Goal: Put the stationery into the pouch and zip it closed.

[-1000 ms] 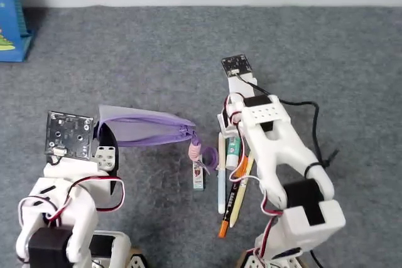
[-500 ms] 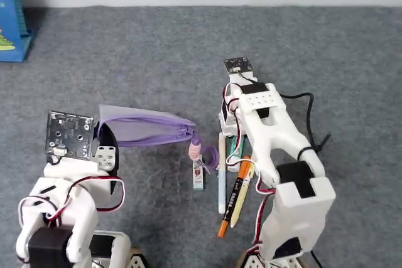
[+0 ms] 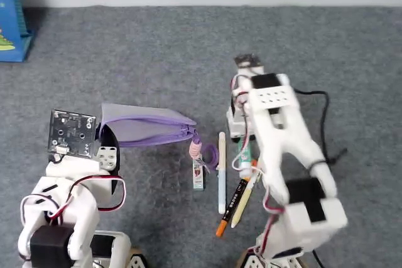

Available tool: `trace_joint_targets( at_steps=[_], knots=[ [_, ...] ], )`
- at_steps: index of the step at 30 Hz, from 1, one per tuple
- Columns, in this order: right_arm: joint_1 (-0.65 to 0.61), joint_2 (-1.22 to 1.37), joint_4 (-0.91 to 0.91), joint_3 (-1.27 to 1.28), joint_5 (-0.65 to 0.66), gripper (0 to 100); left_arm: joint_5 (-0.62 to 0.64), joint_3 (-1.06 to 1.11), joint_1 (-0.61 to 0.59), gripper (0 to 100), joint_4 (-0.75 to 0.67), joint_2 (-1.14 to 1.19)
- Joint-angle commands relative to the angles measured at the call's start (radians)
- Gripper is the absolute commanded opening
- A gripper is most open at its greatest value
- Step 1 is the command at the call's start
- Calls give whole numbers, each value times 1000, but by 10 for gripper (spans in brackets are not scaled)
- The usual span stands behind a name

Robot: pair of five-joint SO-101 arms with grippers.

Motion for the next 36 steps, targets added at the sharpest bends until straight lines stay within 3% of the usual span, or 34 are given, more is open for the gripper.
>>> trace_joint_targets(
  at_steps=[1,5,14,18,29,33,36],
  knots=[
    [28,-214,76,-52,-6,8,9,-56,9,12,-17,9],
    [36,-403,134,-52,-6,8,9,-124,11,12,-17,83],
    [25,-777,137,-52,-14,8,17,-349,5,12,29,500],
    [-71,-869,120,-52,-15,8,41,-421,5,12,54,601],
    [-409,-906,-263,-49,-31,8,43,-427,5,12,55,635],
    [-464,-903,-390,-34,-157,8,43,-427,3,12,55,635],
    [-473,-909,-562,71,-173,8,43,-427,3,12,55,635]
  ],
)
